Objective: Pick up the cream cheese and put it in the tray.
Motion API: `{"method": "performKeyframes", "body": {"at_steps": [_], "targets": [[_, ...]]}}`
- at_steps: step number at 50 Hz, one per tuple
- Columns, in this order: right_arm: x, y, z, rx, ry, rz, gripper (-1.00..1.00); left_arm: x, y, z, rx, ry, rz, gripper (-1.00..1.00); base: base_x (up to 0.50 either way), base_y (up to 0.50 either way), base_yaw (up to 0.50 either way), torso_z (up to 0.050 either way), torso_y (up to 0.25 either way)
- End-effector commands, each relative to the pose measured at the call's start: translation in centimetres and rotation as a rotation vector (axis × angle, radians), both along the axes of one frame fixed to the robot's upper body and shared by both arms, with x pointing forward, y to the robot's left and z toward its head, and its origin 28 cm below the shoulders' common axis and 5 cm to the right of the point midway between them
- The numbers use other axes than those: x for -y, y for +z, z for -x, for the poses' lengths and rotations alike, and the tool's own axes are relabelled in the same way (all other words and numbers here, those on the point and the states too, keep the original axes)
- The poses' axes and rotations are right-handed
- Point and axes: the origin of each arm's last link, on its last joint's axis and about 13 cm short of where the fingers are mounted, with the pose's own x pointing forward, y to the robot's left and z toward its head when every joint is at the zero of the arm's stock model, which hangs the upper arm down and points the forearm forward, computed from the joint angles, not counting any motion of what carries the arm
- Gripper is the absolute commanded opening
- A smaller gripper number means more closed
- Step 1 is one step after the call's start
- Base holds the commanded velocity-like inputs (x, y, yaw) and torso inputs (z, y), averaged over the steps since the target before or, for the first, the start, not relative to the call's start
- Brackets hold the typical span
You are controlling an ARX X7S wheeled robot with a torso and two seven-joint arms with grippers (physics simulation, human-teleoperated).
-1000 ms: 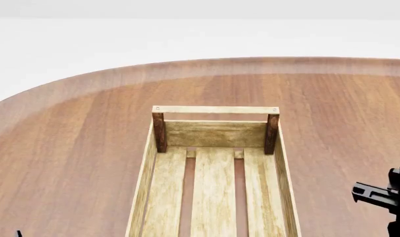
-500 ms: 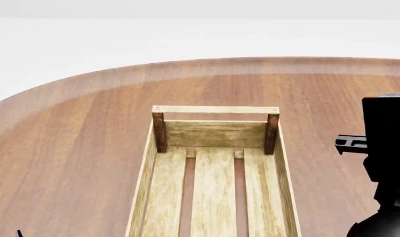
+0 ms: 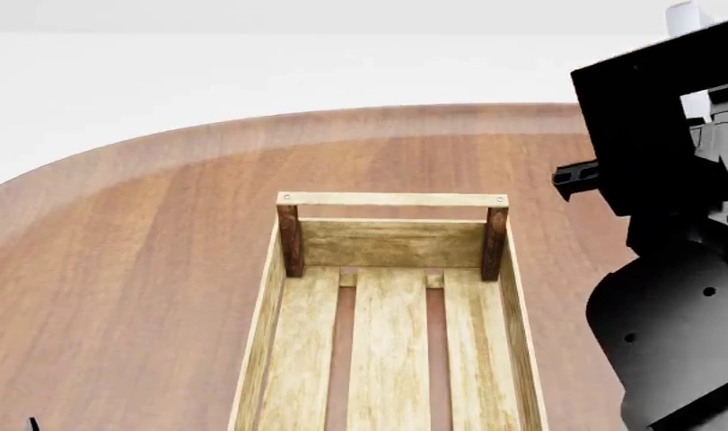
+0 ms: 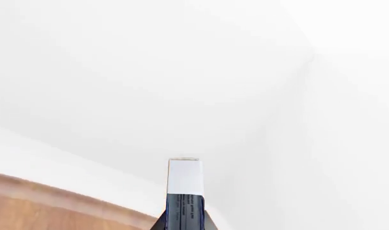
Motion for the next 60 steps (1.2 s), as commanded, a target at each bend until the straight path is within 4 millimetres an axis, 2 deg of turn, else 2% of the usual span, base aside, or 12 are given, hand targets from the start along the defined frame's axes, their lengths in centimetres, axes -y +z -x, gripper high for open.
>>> {"method": "performKeyframes", "body": {"at_steps": [1,7,20,39,43,53,57,60], "targets": [[-0.3,2.4,-1.9,0.008,0.030,0.087,-1.00,0.0,0.0,-0.1,-0.003,0.000,0.000,1.00,0.00,0.00,0.00,0.000,0.000],[-0.5,3.4,-2.2,0.011,0.031,0.131,-1.00,0.0,-0.1,-0.2,-0.007,0.000,-0.001,1.00,0.00,0.00,0.00,0.000,0.000],[-0.8,4.1,-3.6,-0.087,0.173,0.160,-1.00,0.0,0.0,-0.1,-0.005,0.000,0.004,1.00,0.00,0.00,0.00,0.000,0.001],[-1.8,5.4,-3.8,-0.187,0.352,0.147,-1.00,0.0,0.0,-0.1,-0.005,0.002,0.004,1.00,0.00,0.00,0.00,0.000,0.001],[-1.8,5.2,-4.5,-0.254,0.405,0.104,-1.00,0.0,0.0,-0.1,-0.004,0.002,0.001,1.00,0.00,0.00,0.00,0.000,0.000],[-1.8,6.1,-4.4,-0.349,0.588,-0.014,-1.00,0.0,-0.1,-0.1,-0.009,0.004,-0.001,1.00,0.00,0.00,0.00,0.000,0.001],[-2.0,6.6,-3.9,-0.425,0.749,-0.103,-1.00,0.0,0.0,-0.1,-0.010,0.004,-0.001,1.00,0.00,0.00,0.00,0.000,0.000],[-2.3,6.7,-3.6,-0.422,0.806,-0.111,-1.00,0.0,-0.1,-0.1,-0.014,0.003,-0.003,1.00,0.00,0.00,0.00,0.000,0.003]]}}
